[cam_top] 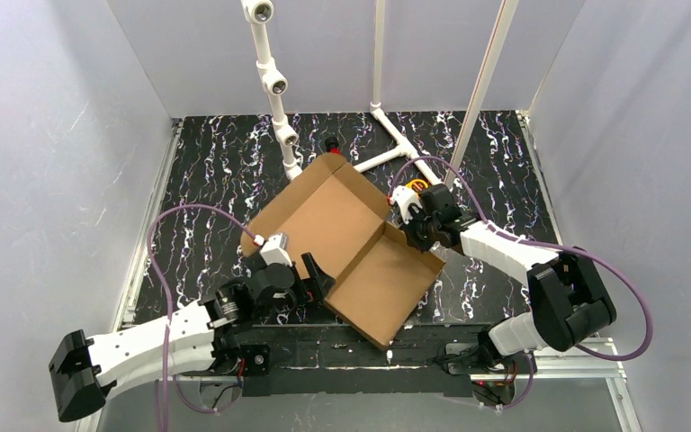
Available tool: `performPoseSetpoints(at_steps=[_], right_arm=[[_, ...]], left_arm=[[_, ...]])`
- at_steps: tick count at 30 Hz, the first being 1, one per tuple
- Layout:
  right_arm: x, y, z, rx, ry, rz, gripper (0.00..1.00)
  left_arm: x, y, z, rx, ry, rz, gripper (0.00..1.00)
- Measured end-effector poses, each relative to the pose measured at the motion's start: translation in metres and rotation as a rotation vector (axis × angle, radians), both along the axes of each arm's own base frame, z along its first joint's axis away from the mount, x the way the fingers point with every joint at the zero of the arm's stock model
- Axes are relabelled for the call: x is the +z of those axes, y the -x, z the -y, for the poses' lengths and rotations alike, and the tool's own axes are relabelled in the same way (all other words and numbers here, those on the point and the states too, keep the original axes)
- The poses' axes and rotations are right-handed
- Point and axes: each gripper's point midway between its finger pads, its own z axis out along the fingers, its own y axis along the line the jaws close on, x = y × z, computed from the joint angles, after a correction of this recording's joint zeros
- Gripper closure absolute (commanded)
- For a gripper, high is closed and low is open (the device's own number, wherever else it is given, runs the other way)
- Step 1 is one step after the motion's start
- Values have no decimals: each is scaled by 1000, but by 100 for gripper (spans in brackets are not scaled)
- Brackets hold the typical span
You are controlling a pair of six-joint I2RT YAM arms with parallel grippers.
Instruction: Fold the paper box
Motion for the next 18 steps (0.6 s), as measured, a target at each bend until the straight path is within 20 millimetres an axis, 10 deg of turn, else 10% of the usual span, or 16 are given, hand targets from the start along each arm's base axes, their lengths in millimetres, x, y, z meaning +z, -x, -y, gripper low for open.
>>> performPoseSetpoints(at_steps=[8,13,18], right_arm=[[1,-8,7,-28,66,48,99],[1,-8,10,-14,87,54,62],[-7,-5,14,25,131,29,46]], left_arm=[[10,1,-16,40,85,67,2],[12,-1,-18,53,99,81,2],[7,-1,-18,53,82,71,2]])
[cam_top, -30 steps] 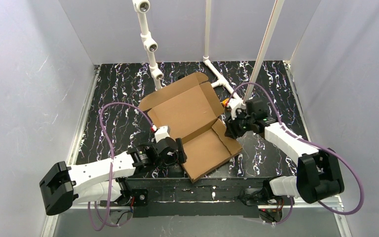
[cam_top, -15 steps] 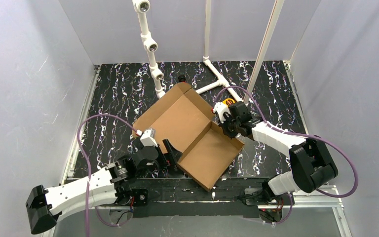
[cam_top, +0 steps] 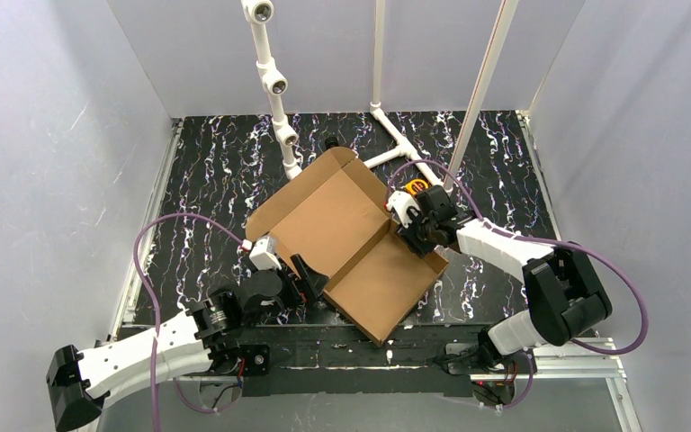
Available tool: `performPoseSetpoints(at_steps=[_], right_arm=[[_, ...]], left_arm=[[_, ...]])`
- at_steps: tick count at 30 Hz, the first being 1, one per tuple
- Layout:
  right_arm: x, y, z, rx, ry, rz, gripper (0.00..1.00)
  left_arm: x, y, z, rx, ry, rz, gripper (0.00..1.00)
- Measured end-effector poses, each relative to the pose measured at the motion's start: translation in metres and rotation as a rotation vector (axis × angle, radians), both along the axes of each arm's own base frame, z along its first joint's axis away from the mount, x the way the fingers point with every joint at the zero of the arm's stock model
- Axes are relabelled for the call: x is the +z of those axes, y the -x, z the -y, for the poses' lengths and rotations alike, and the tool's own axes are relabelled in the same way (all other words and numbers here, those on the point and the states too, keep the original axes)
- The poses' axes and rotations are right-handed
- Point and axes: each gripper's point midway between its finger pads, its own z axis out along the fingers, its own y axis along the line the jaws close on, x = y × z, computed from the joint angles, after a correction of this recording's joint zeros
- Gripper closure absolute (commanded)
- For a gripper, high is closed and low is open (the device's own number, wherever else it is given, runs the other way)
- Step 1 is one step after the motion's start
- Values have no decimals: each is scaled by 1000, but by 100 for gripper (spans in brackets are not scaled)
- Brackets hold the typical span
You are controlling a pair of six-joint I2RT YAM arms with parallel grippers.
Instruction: Fold the paper box
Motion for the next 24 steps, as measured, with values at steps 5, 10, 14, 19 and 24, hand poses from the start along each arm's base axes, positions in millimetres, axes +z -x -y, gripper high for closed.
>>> performPoseSetpoints(at_steps=[5,10,14,19,24], right_arm=[[-8,7,8,33,33,-39,52],[-15,6,14,38,67,-50,99],[-17,0,15,5,83,-48,99],[-16,-5,19,-27,96,-29,99],[-10,-6,20,-37,76,-18,58]], left_arm=[[-1,0,1,1,1,0,2],[-6,0,0,0,-1,-2,2],[-7,0,1,0,3,0,2],[-7,0,0,0,15,5,2],[-7,0,0,3,27,7,2]])
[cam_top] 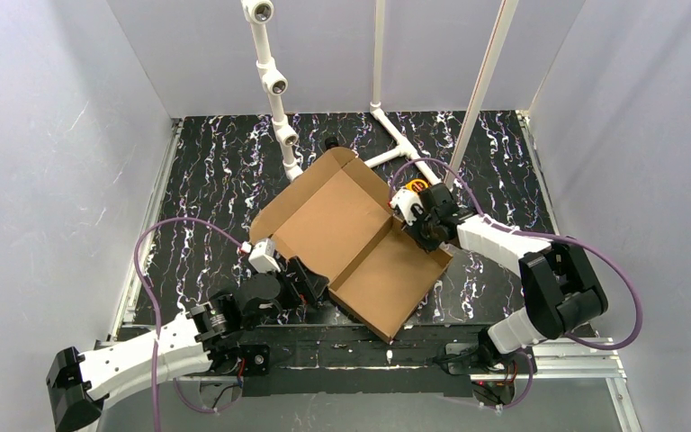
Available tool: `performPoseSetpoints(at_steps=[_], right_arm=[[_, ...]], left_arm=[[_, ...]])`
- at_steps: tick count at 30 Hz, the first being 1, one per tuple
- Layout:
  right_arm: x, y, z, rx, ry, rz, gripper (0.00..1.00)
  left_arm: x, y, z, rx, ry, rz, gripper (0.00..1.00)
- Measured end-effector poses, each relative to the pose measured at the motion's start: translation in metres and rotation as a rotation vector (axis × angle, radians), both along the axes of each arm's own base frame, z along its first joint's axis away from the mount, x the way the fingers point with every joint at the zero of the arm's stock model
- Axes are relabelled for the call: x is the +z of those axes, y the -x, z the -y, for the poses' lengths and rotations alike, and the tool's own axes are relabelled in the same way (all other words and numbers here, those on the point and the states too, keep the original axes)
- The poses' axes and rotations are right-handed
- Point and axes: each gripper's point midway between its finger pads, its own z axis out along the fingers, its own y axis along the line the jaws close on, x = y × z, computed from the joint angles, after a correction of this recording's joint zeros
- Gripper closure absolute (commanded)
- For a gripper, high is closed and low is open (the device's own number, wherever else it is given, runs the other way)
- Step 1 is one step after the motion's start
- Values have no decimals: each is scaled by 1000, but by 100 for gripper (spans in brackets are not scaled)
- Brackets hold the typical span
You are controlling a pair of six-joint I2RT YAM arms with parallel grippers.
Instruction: Fold the paper box
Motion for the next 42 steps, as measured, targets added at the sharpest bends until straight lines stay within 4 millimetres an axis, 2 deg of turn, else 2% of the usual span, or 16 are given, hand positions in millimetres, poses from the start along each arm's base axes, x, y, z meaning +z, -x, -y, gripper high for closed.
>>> performPoseSetpoints(at_steps=[4,7,16,21,24,27,28,30,32,35,42], right_arm=[[1,-1,3,-8,-42,-21,42],[8,0,6,-14,-93,-33,35],[44,5,13,51,-236,-13,32],[71,6,20,77,-317,42,32],[83,5,23,78,-351,76,32],[87,5,24,78,-370,84,33],[88,5,24,79,-375,82,33],[88,6,24,81,-380,77,33],[87,7,23,83,-384,74,33],[87,9,22,85,-389,66,33],[94,11,23,89,-413,78,33]], left_arm=[[3,-1,0,6,13,5,2],[9,-2,-1,4,23,31,2],[35,-14,-7,15,46,155,2],[37,-40,-12,83,71,150,6],[27,-53,-16,114,52,116,18],[18,-55,-13,106,25,90,37],[18,-56,-12,106,23,88,47],[21,-58,-11,108,26,92,79],[23,-58,-11,106,27,101,98],[26,-58,-9,80,10,124,100],[53,-53,-4,-51,-36,269,100]])
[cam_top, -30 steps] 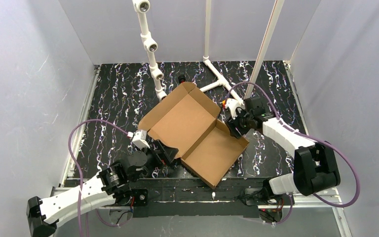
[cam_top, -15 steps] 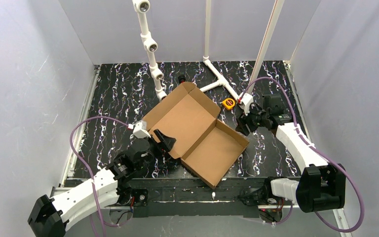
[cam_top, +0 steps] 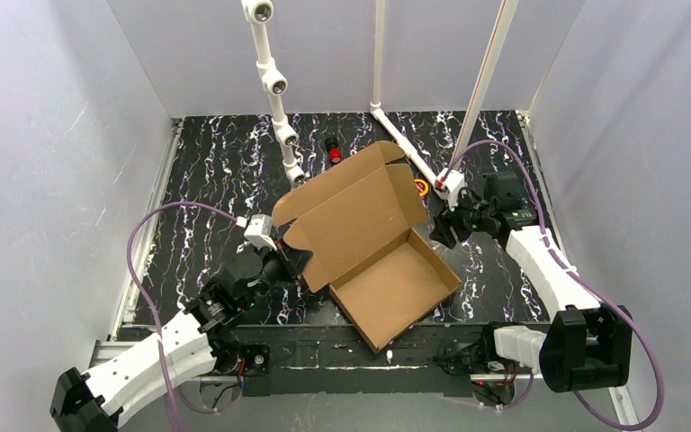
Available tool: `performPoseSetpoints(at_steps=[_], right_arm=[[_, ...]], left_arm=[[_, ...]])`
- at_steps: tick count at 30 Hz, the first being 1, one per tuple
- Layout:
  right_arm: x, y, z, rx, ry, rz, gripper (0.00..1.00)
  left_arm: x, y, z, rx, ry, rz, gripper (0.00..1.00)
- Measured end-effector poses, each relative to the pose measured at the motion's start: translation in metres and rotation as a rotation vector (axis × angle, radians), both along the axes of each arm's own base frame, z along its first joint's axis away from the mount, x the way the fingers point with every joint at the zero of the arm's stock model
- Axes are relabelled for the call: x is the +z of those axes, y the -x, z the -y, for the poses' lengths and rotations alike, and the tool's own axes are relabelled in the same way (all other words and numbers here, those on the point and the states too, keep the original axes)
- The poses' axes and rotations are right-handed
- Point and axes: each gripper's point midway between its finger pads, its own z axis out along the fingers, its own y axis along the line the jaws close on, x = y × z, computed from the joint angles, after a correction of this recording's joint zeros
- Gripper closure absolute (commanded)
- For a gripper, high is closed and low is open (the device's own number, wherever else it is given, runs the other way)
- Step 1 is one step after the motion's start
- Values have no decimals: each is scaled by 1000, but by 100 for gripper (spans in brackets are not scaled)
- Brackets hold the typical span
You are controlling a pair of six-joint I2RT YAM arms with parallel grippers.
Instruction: Fold the paper box
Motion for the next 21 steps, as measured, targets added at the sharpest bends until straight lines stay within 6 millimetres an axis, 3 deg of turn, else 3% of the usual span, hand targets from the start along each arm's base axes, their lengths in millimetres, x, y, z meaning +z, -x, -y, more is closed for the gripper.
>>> performPoseSetpoints(at_steps=[5,10,15,21], right_arm=[[16,13,-2,78,-48,32,32],[36,28,-5,176,-94,77,32],[37,32,-4,194,-106,76,32],[37,32,-4,186,-109,66,32]], left_arm=[[30,3,-10,-50,-82,168,100],[86,-3,-26,-38,-212,341,100],[131,-4,-41,-27,-316,477,100],[163,-3,-53,-22,-407,551,100]])
